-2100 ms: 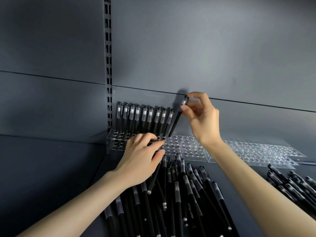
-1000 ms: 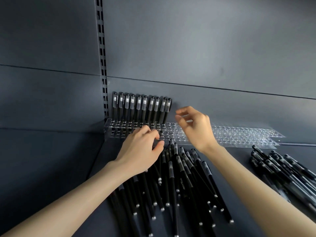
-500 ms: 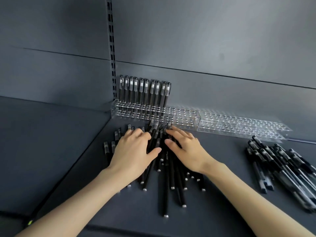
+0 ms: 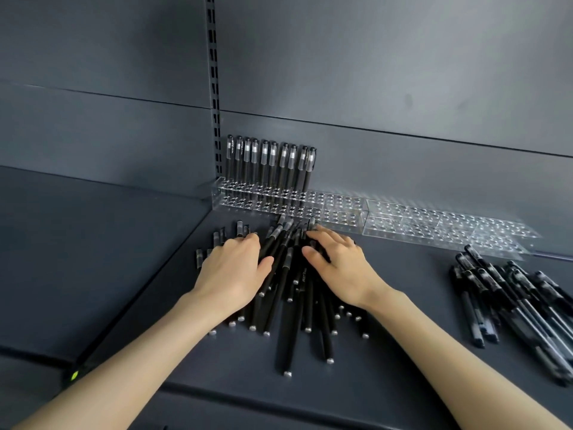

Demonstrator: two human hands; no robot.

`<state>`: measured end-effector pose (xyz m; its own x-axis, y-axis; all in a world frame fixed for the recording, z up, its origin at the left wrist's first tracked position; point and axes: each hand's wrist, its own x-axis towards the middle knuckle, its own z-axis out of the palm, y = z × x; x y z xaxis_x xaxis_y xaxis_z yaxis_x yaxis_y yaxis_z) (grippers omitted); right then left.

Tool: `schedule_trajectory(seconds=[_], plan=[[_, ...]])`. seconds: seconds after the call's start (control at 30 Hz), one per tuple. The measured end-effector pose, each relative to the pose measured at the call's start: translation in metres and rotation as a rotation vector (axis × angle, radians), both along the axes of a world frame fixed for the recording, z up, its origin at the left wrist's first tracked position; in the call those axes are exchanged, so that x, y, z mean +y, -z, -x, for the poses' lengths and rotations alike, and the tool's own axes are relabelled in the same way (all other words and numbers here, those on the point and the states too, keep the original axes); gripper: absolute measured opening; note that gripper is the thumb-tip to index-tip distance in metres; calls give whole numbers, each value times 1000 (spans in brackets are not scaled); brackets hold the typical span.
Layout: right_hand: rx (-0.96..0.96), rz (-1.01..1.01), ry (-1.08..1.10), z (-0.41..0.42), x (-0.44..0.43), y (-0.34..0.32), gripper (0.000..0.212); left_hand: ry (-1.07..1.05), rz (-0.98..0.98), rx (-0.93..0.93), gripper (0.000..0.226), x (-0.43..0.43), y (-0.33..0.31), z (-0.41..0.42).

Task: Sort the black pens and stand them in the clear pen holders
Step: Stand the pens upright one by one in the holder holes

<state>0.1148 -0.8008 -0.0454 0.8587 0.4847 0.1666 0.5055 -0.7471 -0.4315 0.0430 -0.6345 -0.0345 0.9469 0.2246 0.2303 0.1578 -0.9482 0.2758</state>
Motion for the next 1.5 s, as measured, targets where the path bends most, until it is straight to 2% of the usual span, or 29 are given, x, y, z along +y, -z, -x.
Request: schedule_trajectory(seconds=[0.17,0.3,0.4,0.53,0.73,0.9,1.03,1.17,1.3,1.4,1.5], plan=[[1,-17,11,1,1,1,49,37,75,-4,44,5,-1,-11],[11,-36,-14,2,1,0,46,154,93,112,56,6,-3,-44],[16,-27,-24,1,1,1,45,237,86,189,53,5,1,-54],[8,-16,-9,-2,0,2,44,255,130,133,45,8,6,-52],[3,-12,-9,-4,2,3,44,276,138,162,44,10,7,-59],[5,-9,-7,-4,1,2,43,243,123,16,36,12,14,-56],[3,-14,-1,-5,1,3,43,200,150,43,42,11,14,-56],[-2,-17,4,-5,2,3,43,187,263,6,38,10,10,-56],[-6,-19,8,-6,2,4,43,134,395,-14,44,9,6,-59],[-11,-17,9,-7,2,4,43,104,327,51,49,7,7,-62],[-7,-19,9,-7,2,5,43,74,181,110,51,4,8,-64]])
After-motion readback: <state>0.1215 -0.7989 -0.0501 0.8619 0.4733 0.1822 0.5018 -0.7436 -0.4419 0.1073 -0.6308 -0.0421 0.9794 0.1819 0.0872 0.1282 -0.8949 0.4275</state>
